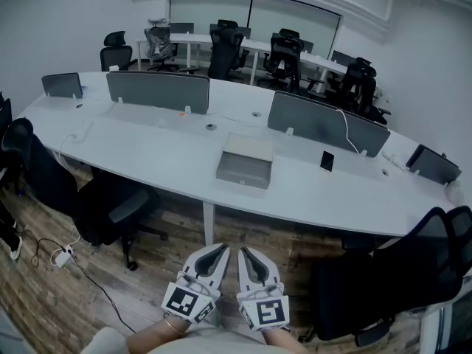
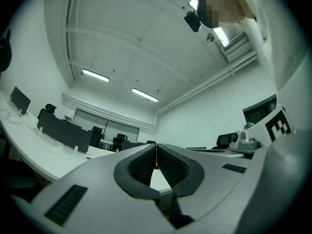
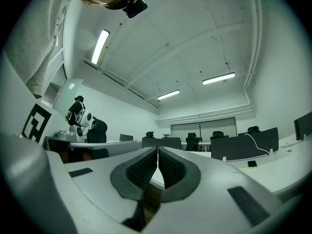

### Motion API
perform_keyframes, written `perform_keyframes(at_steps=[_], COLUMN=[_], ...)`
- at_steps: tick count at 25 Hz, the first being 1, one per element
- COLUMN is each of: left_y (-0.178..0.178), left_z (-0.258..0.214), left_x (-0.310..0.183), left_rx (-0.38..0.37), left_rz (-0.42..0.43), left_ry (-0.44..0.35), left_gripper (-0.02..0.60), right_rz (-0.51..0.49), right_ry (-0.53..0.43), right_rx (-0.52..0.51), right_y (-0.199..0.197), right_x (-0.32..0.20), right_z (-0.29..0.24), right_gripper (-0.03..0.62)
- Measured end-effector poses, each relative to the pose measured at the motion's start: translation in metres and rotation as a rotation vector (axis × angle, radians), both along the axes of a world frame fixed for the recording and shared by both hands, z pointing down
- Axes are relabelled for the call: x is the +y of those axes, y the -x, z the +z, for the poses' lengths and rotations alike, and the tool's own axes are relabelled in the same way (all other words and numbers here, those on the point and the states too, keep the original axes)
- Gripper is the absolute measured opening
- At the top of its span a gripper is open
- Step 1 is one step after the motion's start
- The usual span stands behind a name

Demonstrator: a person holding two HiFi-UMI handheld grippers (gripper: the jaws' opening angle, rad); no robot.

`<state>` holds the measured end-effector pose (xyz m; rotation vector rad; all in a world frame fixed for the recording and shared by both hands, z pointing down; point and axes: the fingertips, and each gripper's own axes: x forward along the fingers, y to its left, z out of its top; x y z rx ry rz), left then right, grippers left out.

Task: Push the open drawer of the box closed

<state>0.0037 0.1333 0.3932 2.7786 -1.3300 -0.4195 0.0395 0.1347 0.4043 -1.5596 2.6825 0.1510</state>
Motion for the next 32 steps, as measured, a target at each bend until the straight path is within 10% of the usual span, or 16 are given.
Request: perform_keyframes(at_steps=[32], left_y=[-0.007], left_z=[0.007], left_x=[-0.196], left_rx=[0.002], left_rz=[0.082], left_ry=[0.025], left_gripper=[0.018], right_rz=[0.065], right_ry=[0.02], right_rx=[0.01], right_y=[-0.001], right_x=[-0.191], right_z=[0.007], right_gripper=[0.018])
